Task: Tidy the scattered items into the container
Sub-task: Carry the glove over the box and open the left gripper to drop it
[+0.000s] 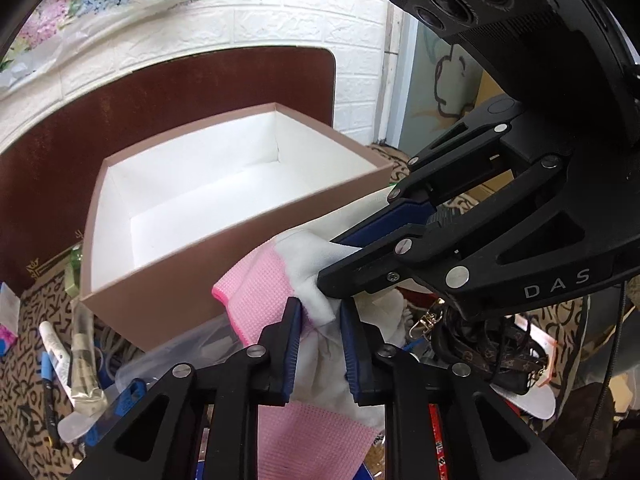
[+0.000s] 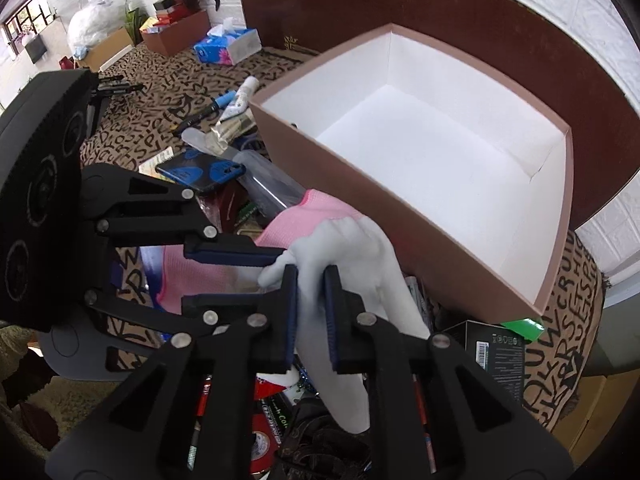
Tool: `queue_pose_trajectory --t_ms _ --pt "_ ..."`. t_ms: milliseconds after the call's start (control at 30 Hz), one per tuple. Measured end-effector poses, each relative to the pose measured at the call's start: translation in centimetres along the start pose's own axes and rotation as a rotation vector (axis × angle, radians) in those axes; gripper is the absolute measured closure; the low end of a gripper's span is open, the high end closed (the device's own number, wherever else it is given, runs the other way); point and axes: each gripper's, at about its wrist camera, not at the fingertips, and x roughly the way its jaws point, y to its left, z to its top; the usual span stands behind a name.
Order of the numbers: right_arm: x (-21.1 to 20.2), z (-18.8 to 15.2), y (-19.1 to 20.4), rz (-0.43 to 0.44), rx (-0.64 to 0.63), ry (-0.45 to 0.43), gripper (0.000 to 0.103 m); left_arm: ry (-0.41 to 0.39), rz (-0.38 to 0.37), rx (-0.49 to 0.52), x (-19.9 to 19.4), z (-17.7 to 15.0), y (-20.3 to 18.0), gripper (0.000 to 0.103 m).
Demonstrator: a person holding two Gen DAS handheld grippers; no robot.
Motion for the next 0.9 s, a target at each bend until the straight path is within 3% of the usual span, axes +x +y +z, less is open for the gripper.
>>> queue_pose_trajectory --t_ms 333,600,733,900 --pt "-2.8 0.9 -0.4 0.041 0.048 -0.038 0.089 -0.045 -0.017 -0.051 -3.9 1.2 1.3 0.089" --pt "-2.6 0.4 0.4 0.017 0.021 -0.027 0.091 -0.052 0.001 -0.038 -3.6 0.5 0.2 0.089" --pt "-3.7 0.1 0.4 0.023 0.002 -0.057 0.091 -0.057 -0.012 -0.037 -3.6 -0.1 0.5 0.089" --pt "-4.8 0.1 0.5 0.012 -0.040 -0.093 0.091 -0.073 0.023 -0.046 -3.9 -0.4 1.2 0.088"
